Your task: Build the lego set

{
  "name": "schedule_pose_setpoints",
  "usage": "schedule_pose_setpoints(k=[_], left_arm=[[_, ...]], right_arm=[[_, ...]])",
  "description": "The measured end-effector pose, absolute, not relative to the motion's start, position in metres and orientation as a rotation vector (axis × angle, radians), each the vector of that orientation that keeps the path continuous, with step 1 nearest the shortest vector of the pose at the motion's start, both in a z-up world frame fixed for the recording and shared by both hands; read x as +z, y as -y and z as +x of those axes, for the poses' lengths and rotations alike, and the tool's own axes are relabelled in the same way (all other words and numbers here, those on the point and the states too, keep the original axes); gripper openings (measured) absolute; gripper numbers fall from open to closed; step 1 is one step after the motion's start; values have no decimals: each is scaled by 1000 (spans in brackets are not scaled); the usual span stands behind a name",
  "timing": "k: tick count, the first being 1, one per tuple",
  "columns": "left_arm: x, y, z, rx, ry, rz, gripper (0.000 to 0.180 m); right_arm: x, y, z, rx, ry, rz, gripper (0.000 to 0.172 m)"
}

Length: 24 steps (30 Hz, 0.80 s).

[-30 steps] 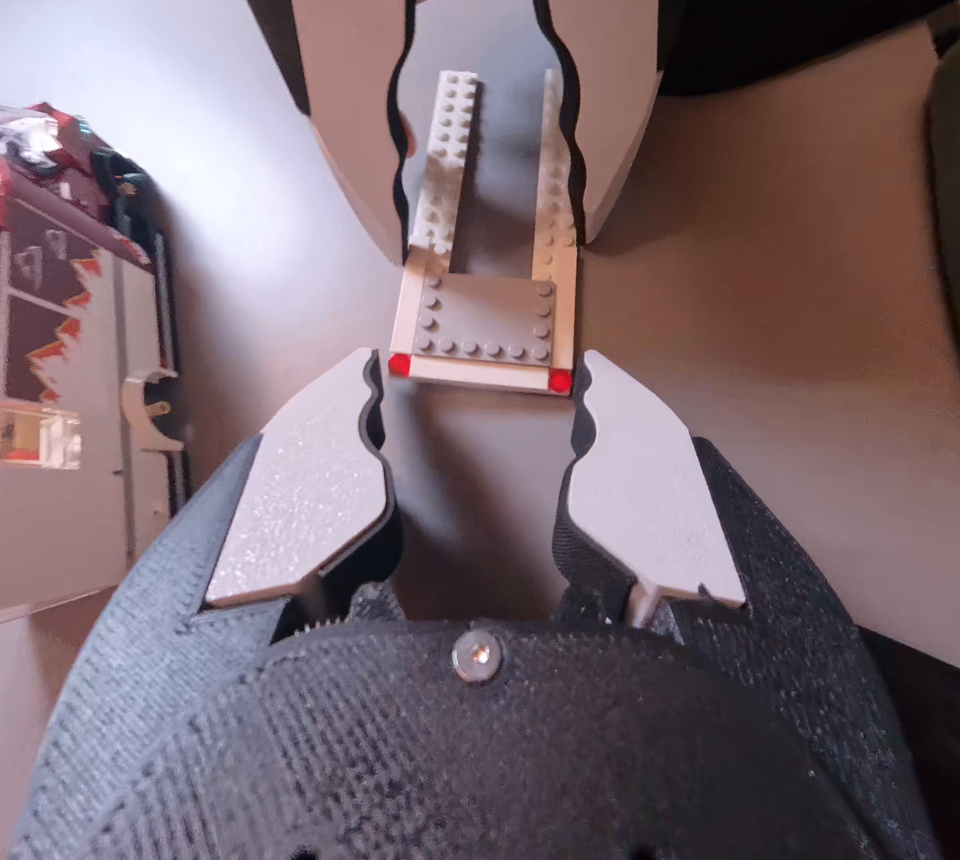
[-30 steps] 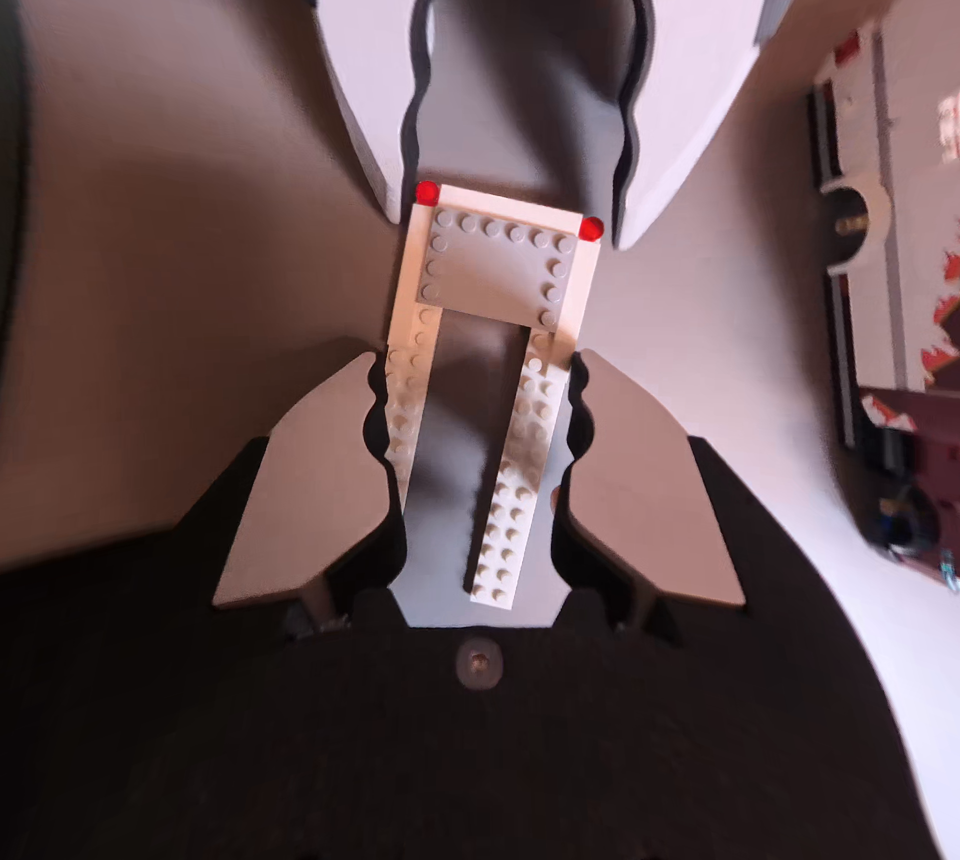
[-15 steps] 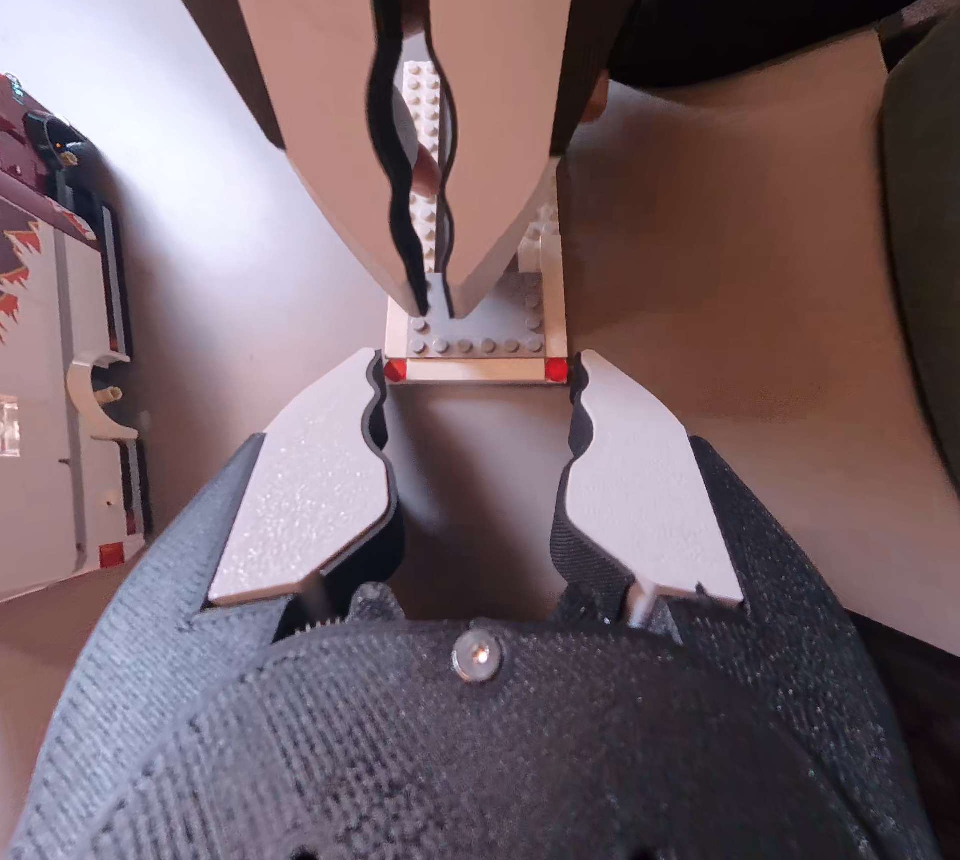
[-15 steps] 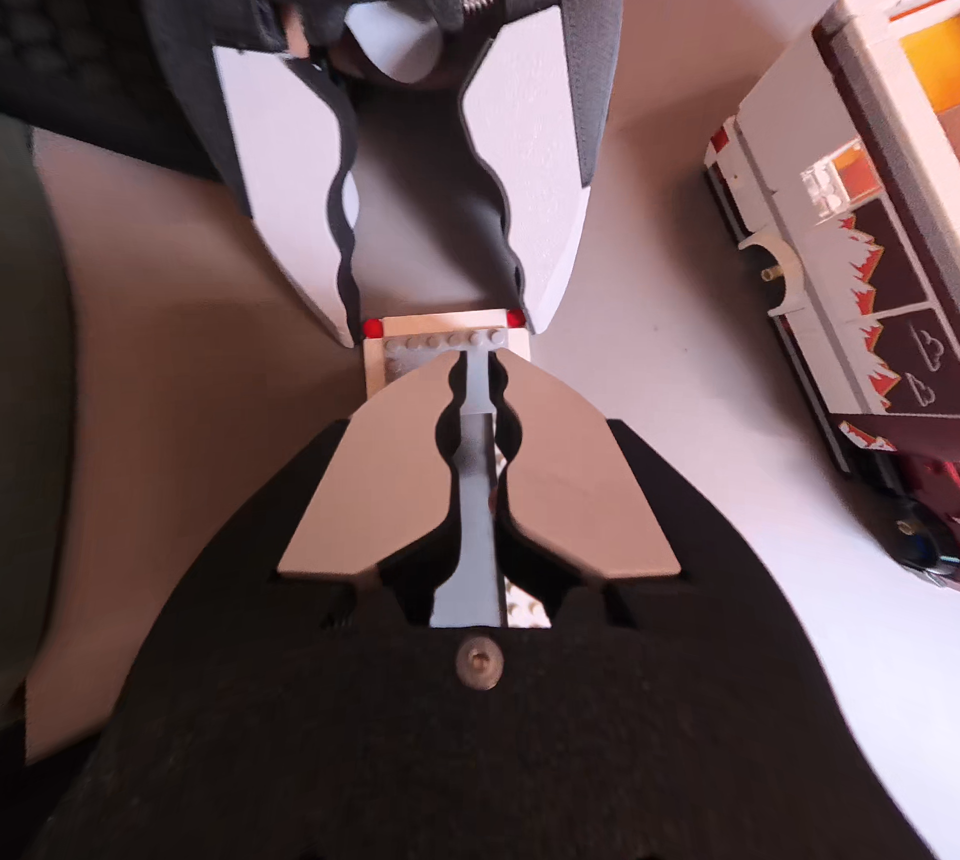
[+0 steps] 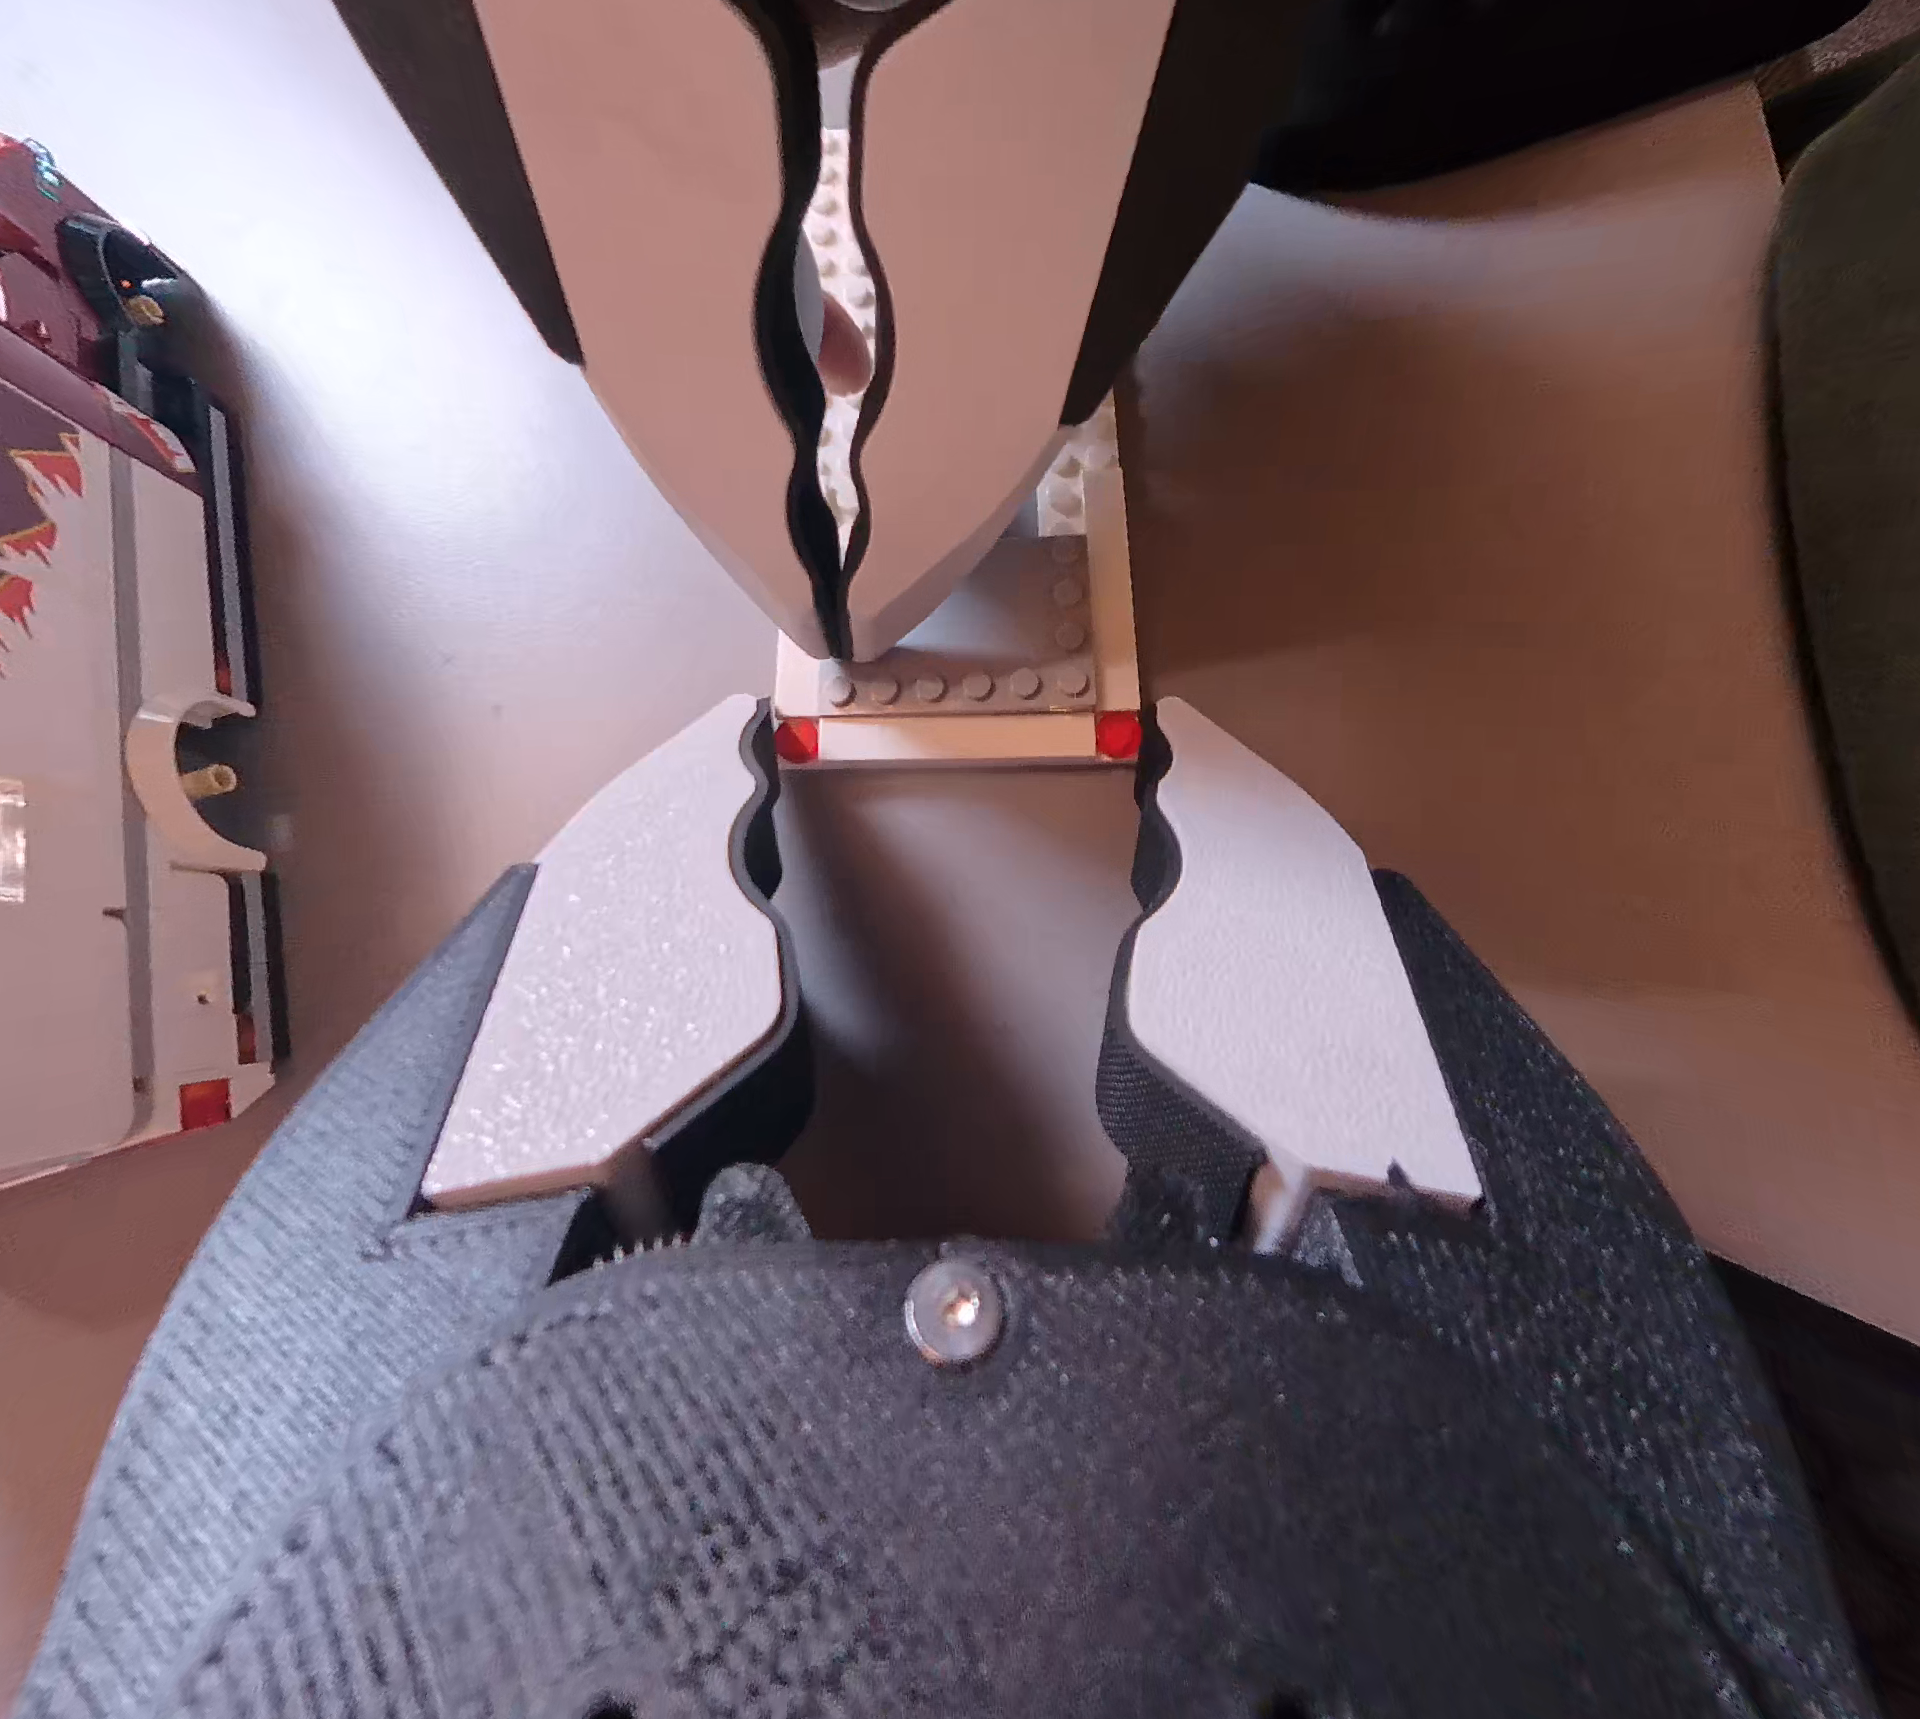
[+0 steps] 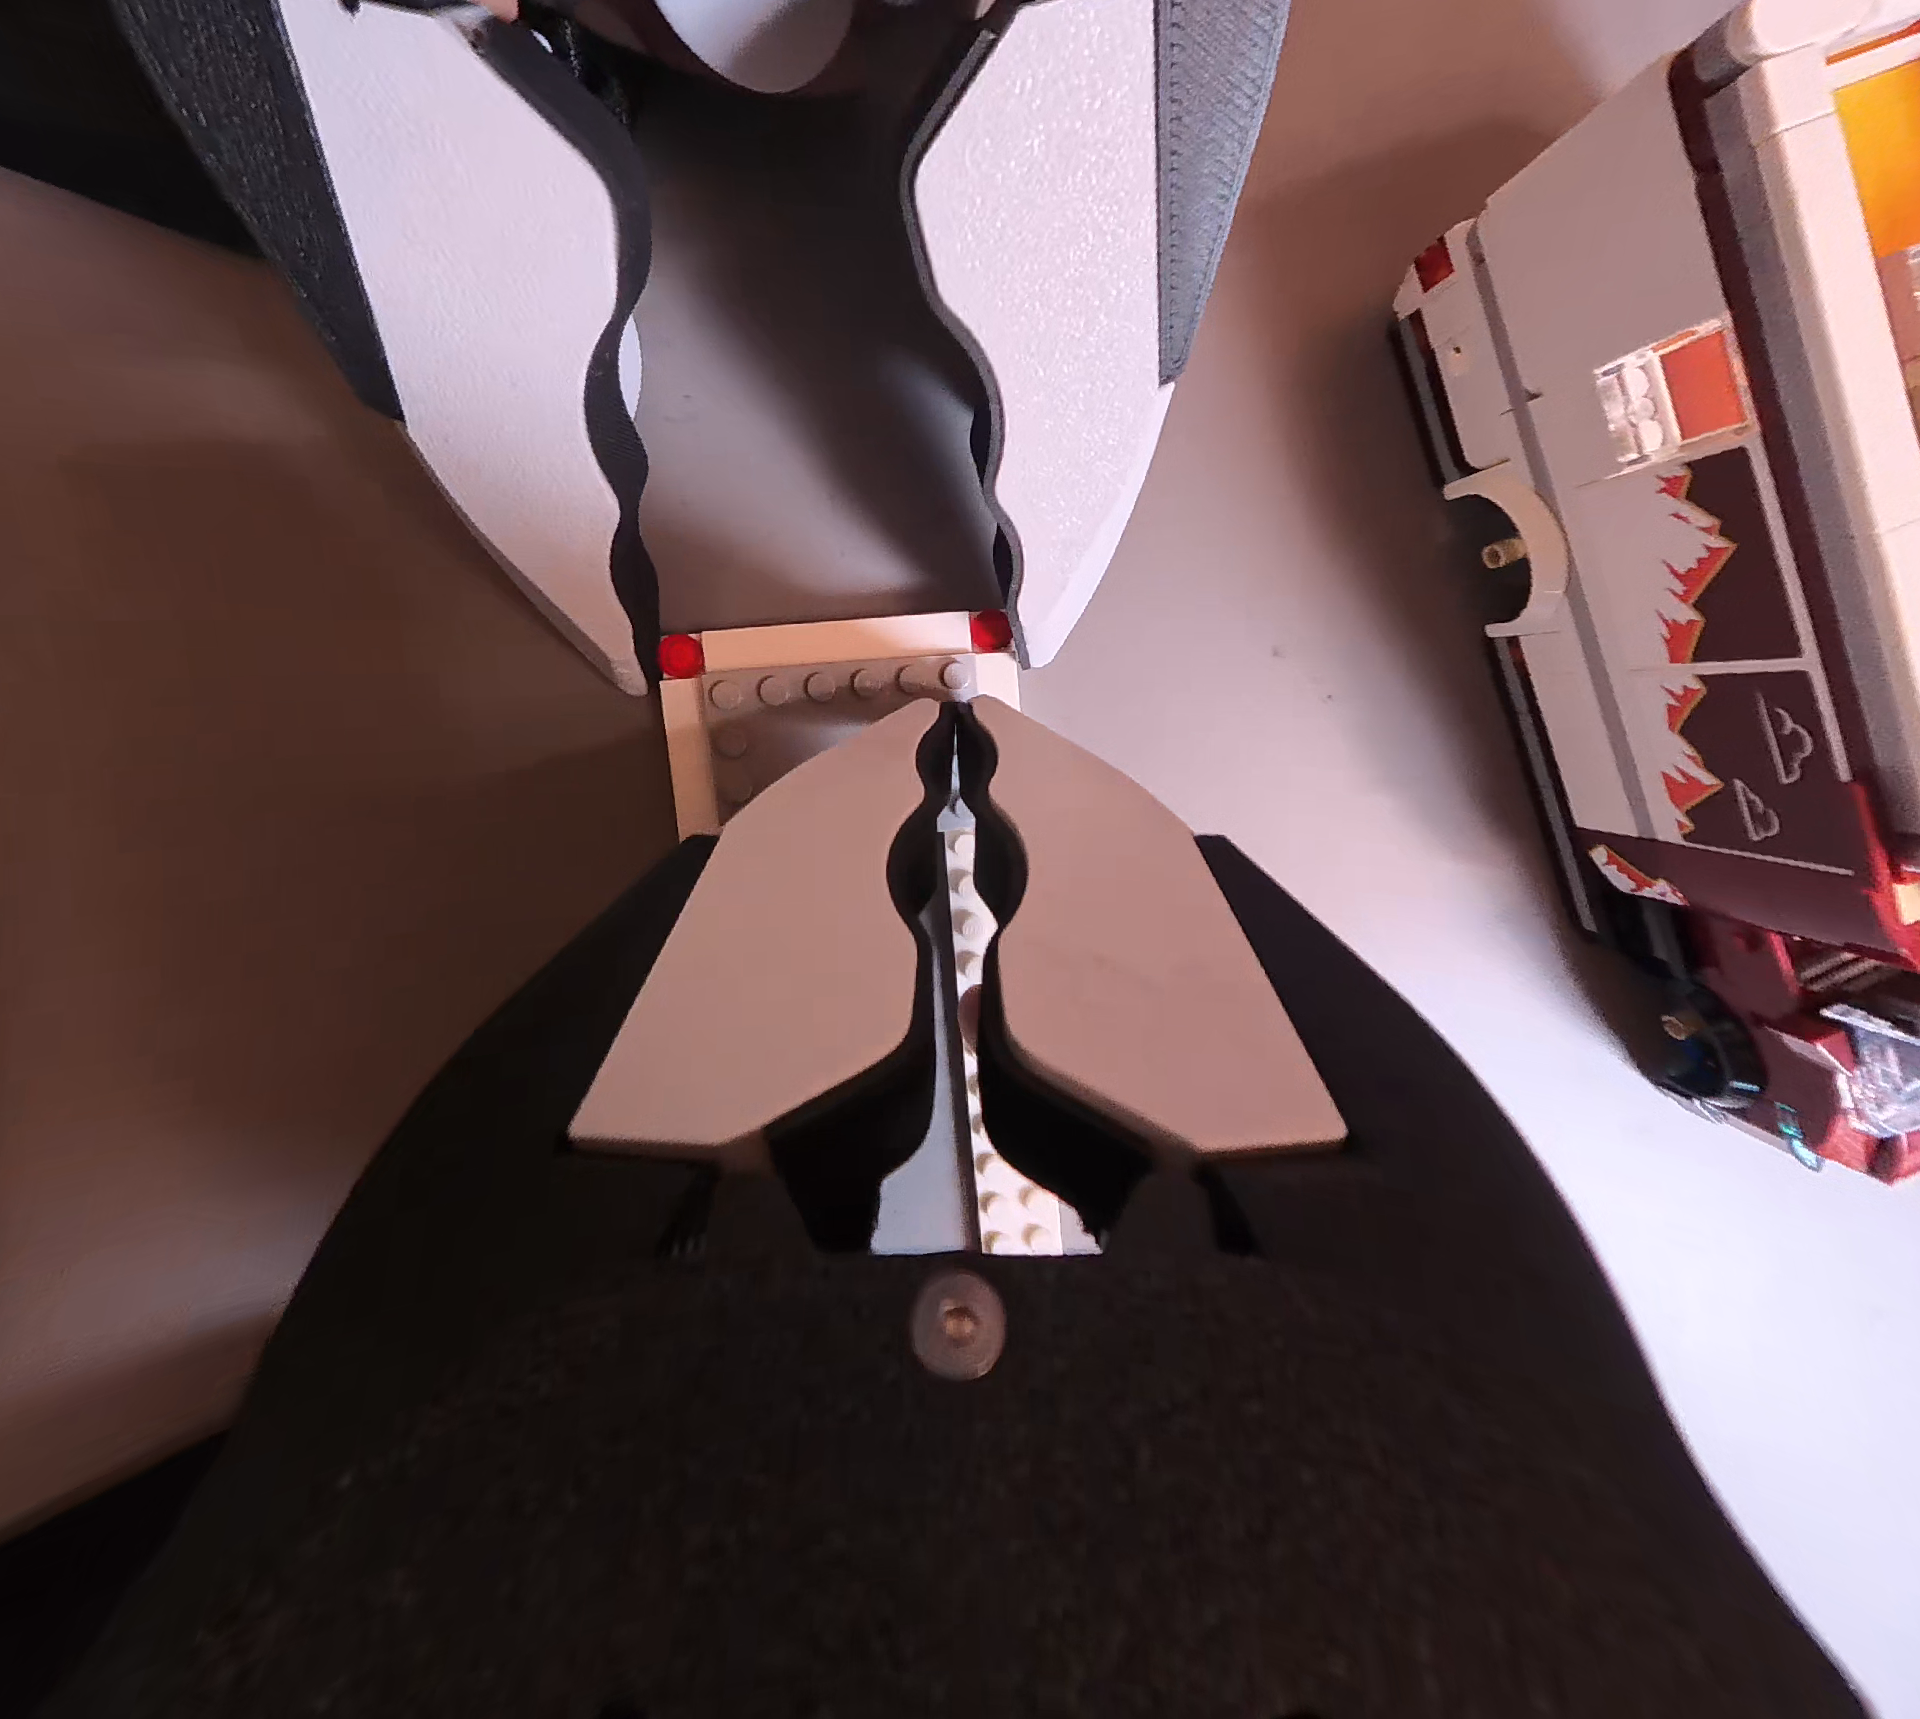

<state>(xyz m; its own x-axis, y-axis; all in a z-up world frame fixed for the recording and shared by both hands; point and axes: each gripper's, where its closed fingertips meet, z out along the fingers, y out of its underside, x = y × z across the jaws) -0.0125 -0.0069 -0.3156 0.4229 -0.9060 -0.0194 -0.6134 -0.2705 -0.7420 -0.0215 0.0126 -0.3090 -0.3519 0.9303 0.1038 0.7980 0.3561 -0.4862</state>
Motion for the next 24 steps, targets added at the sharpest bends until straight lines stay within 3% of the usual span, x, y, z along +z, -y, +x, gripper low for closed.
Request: schedule_pose_setpoints(k=[12, 20, 24], left_arm=[[-316, 7, -11, -543, -1281, -1994, 67], [-315, 7, -12, -545, -1277, -1990, 67], [-315, 7, -12, -547, -1277, -1984, 67]], right_arm=[[-311, -12, -21, 365, 2310, -1420, 0], [-307, -15, -24, 522, 2223, -1488, 2], [-269, -24, -8, 698, 2102, -1482, 42]])
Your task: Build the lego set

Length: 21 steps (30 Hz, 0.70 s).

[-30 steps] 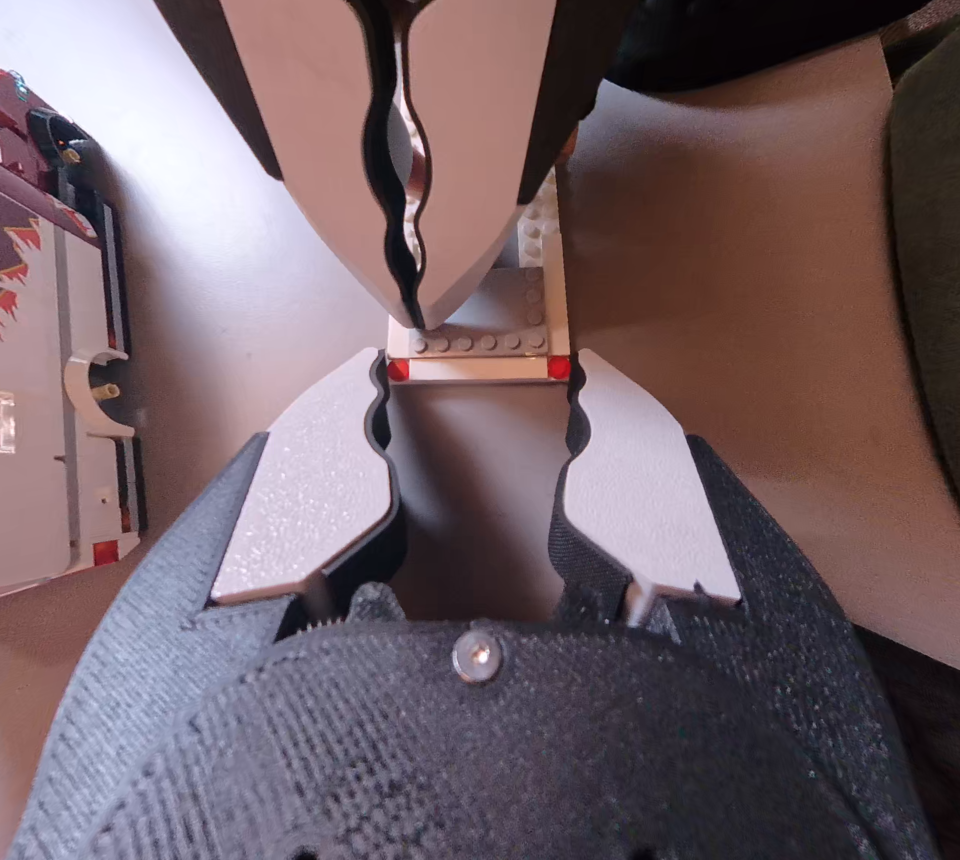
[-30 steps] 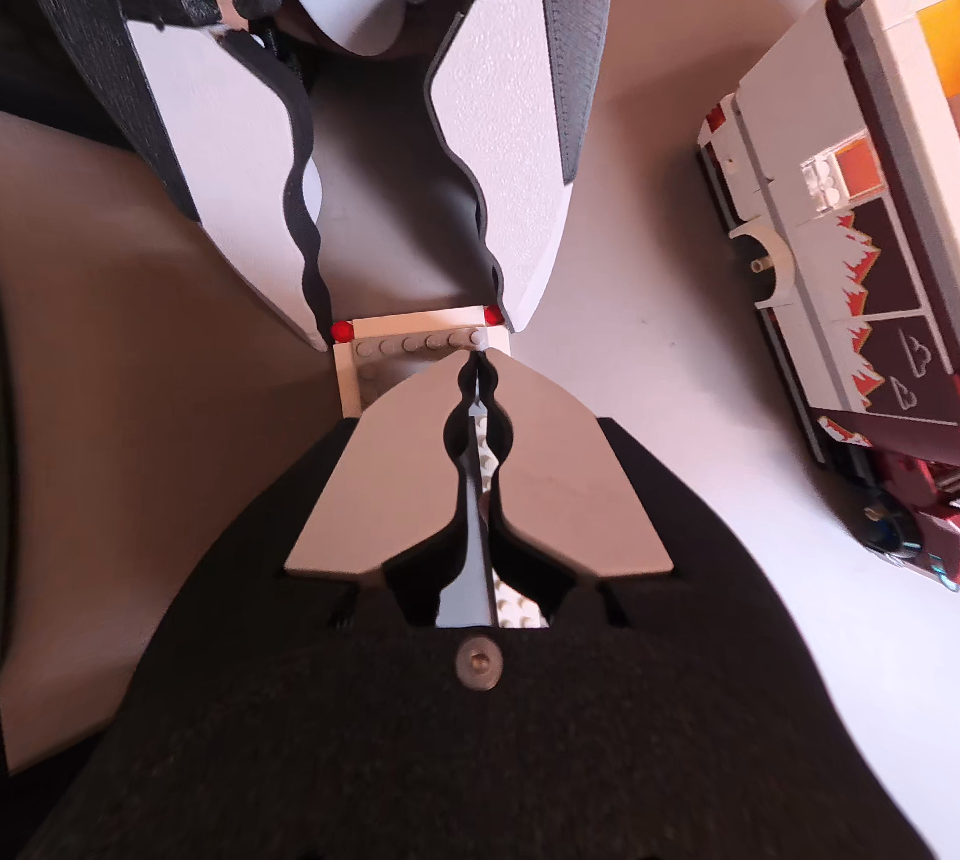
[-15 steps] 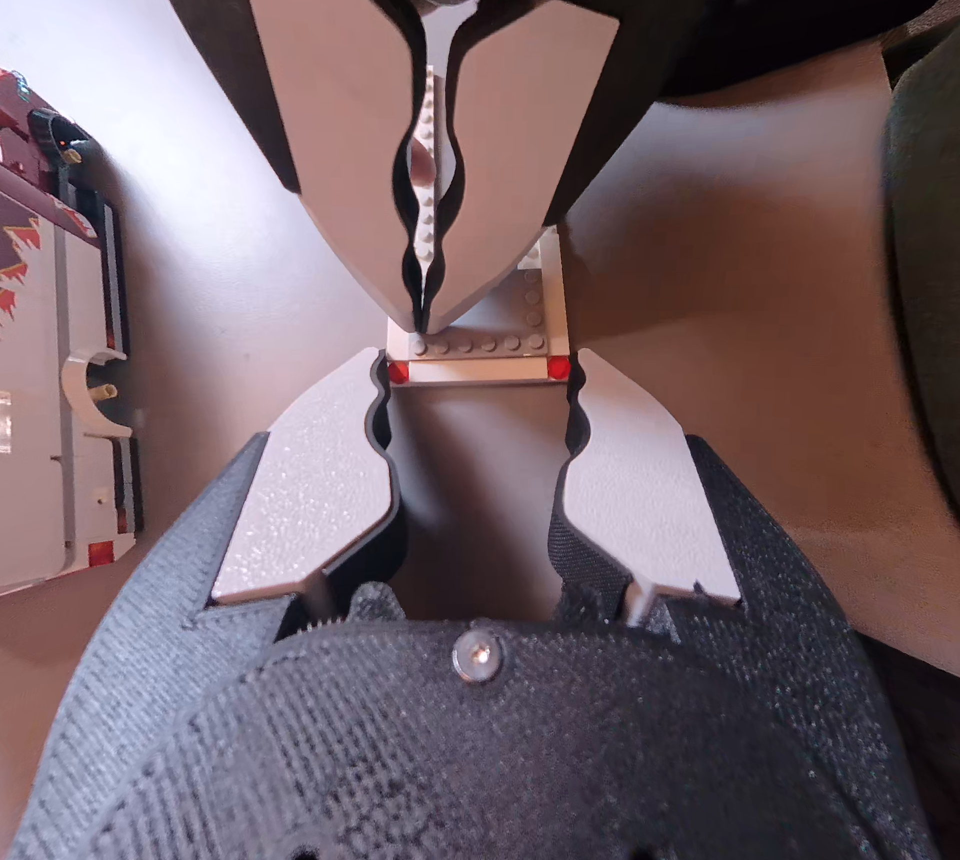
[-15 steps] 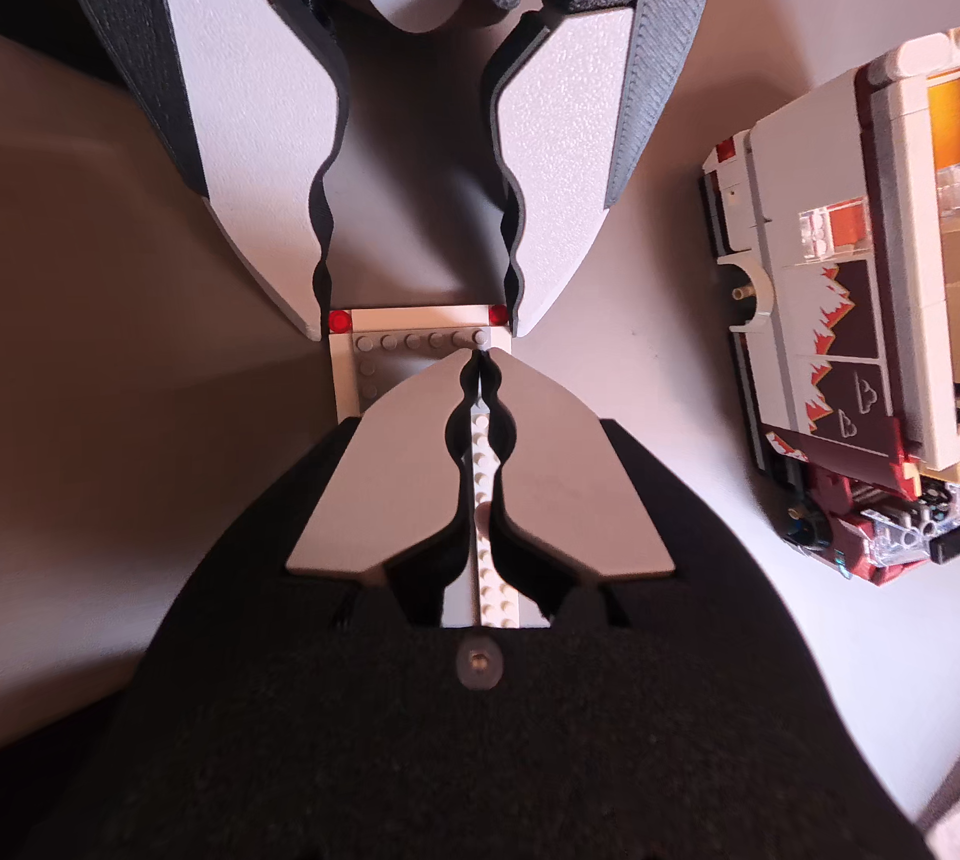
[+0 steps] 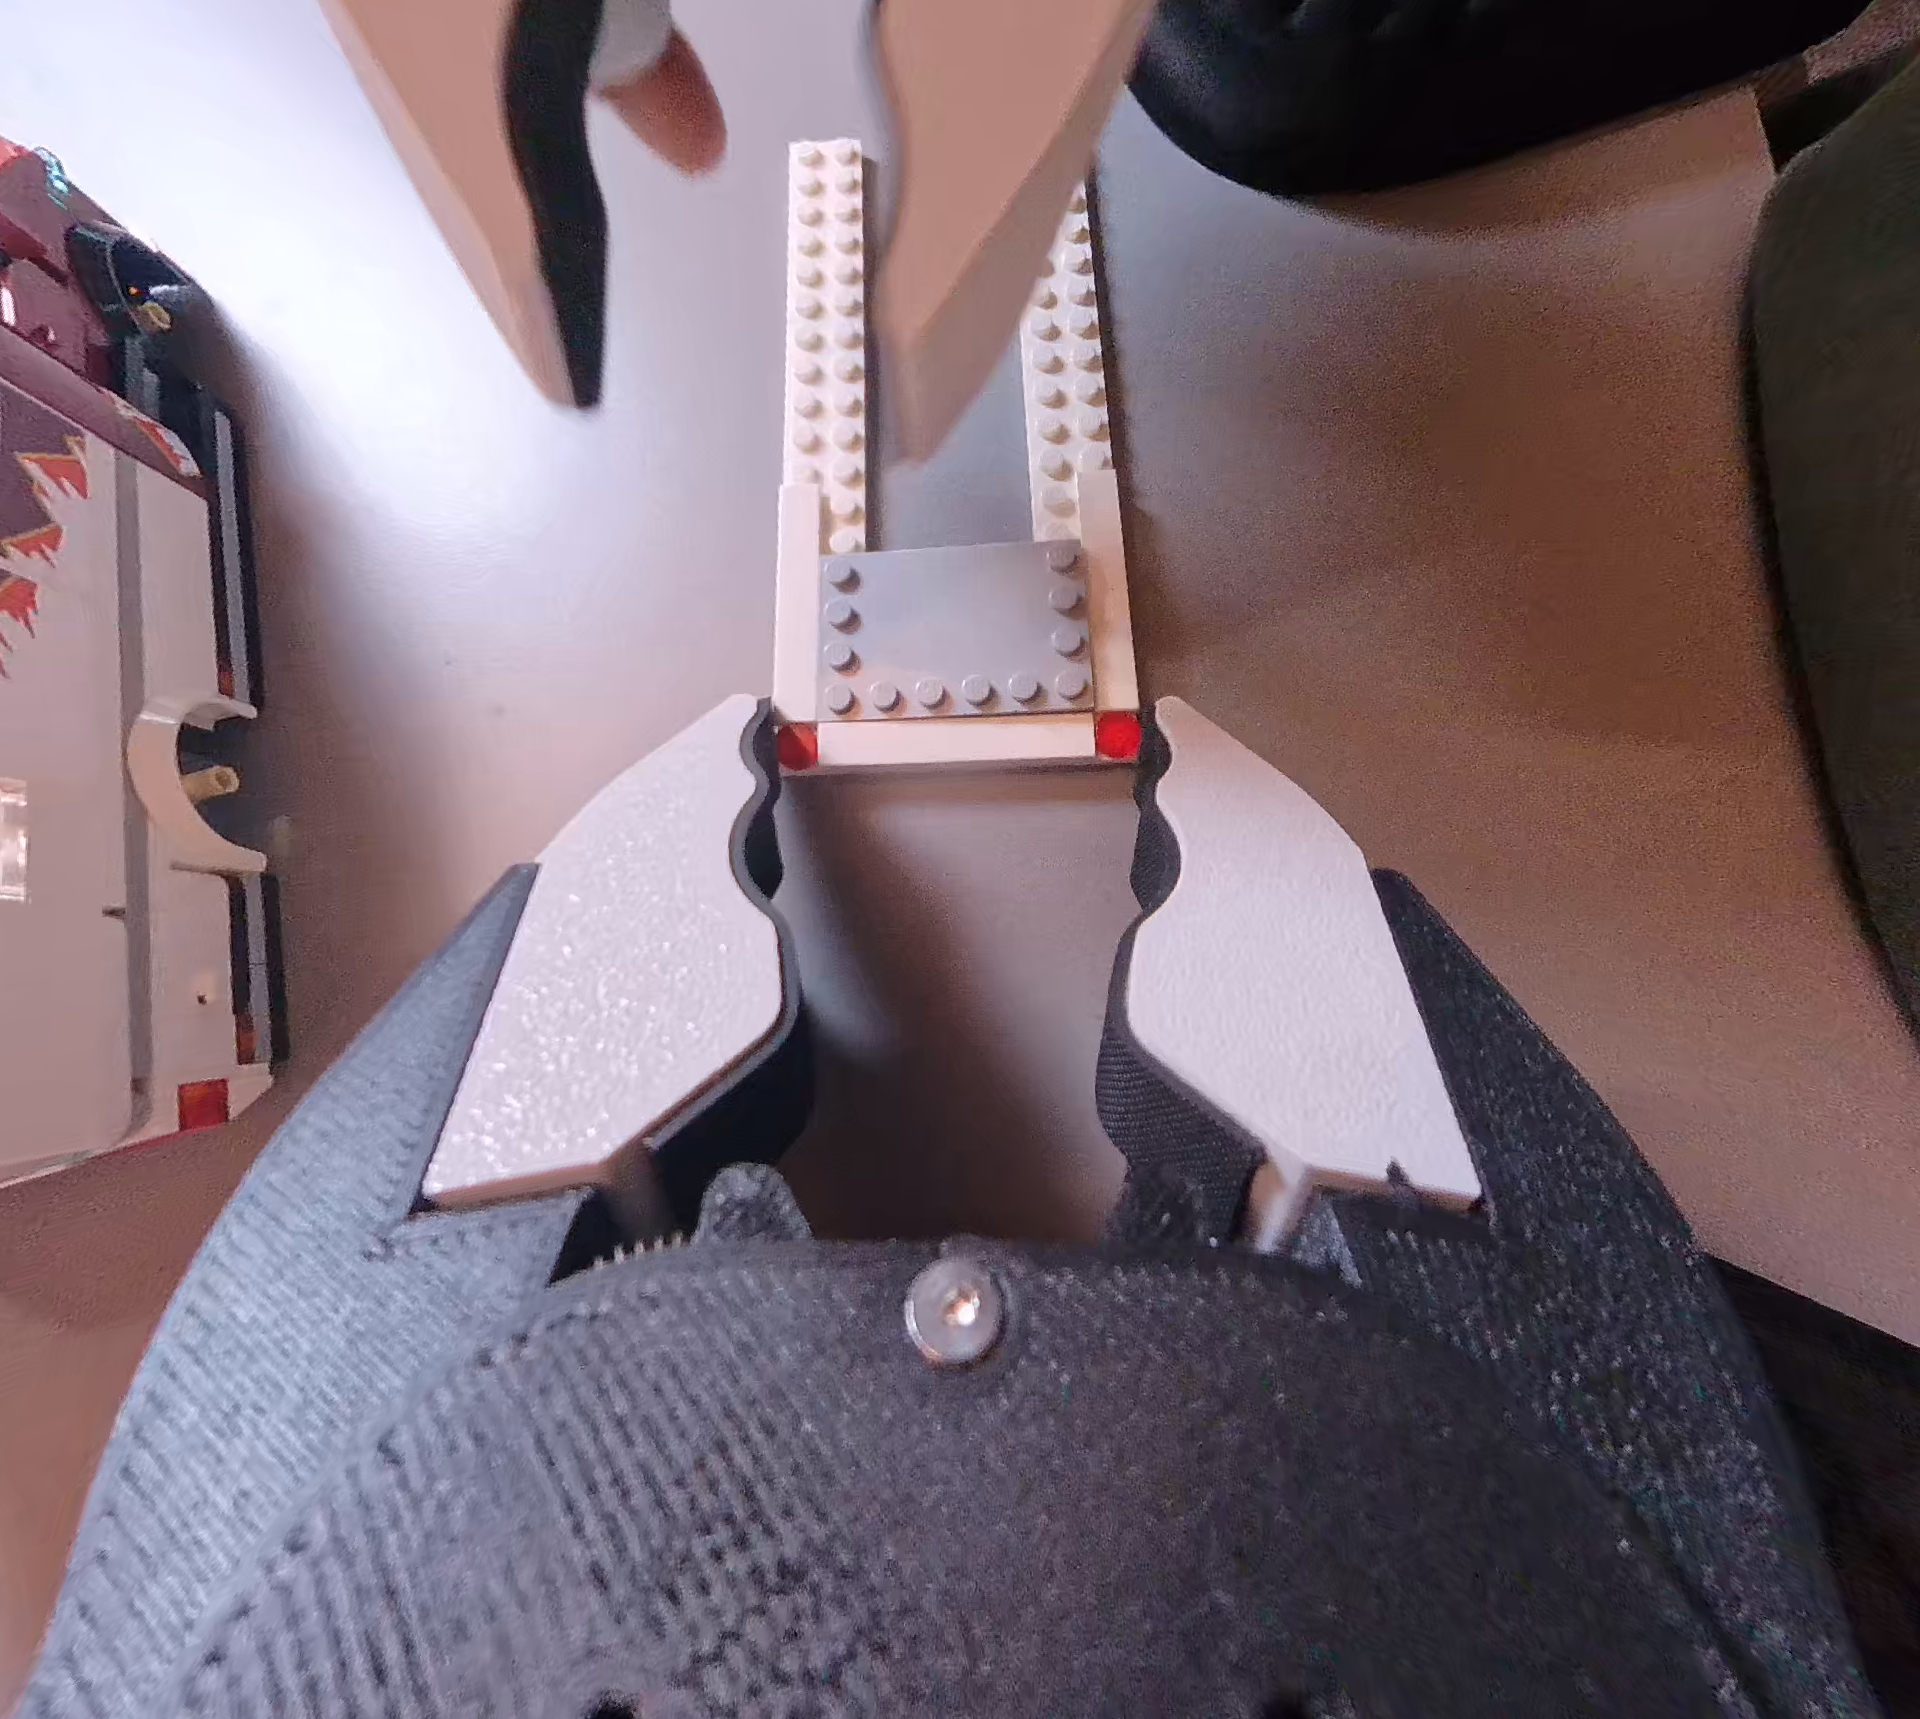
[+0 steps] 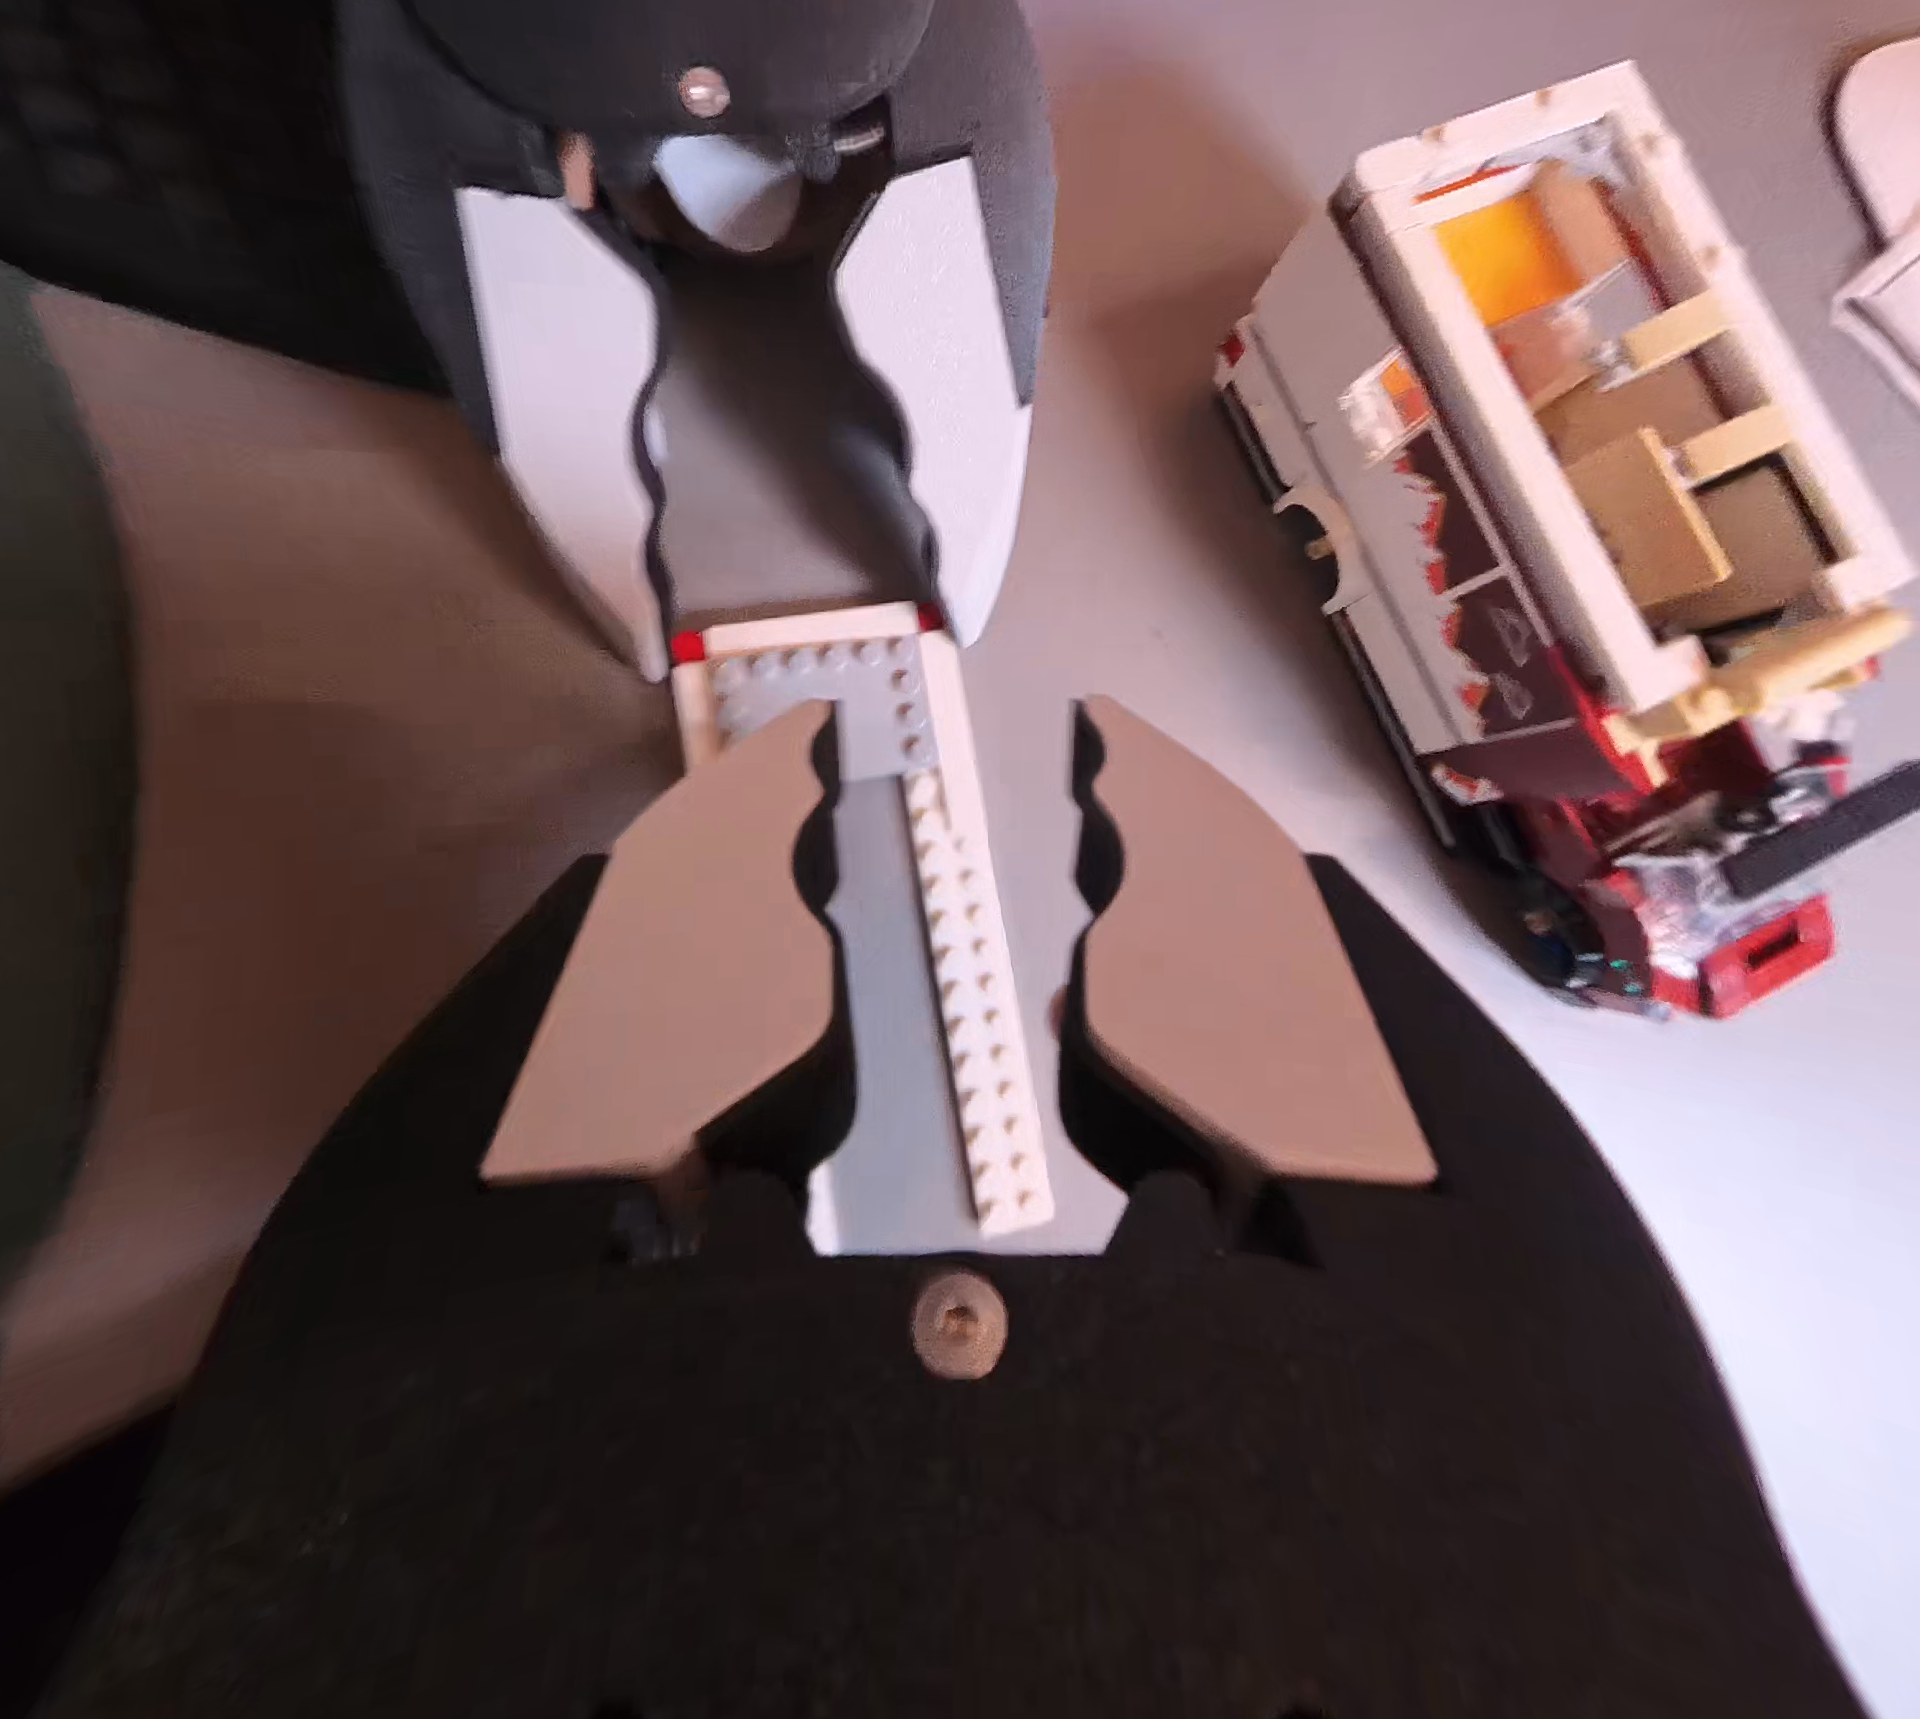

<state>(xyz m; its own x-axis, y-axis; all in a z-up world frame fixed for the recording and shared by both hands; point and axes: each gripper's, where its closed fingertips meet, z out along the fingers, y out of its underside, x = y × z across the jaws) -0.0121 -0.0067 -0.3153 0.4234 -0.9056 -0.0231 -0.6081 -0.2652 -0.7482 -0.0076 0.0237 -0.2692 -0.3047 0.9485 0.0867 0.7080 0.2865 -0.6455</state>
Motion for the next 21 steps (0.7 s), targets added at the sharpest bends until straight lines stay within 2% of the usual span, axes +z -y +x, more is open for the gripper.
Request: schedule_pose_setpoints(k=[2, 6, 8, 13, 15, 21], left_arm=[[-315, 6, -12, -541, -1283, -1975, 66], [-311, 3, -12, -433, -1339, -1890, 66], [-310, 3, -11, -416, -1348, -1871, 66], [-307, 4, -9, -376, -1382, -1815, 66], [-308, 5, -9, -390, -1380, -1822, 66], [-286, 4, -12, -875, -1060, -1957, 67]], right_arm=[[-278, -14, 10, 753, 2174, -1537, 68], [-314, -5, 22, 631, 2284, -1531, 88], [-316, -7, 16, 557, 2294, -1478, 87], [-317, -4, 9, 532, 2400, -1402, 70], [-318, -5, 8, 542, 2439, -1400, 68], [-310, -4, 3, 505, 2463, -1267, 68]])
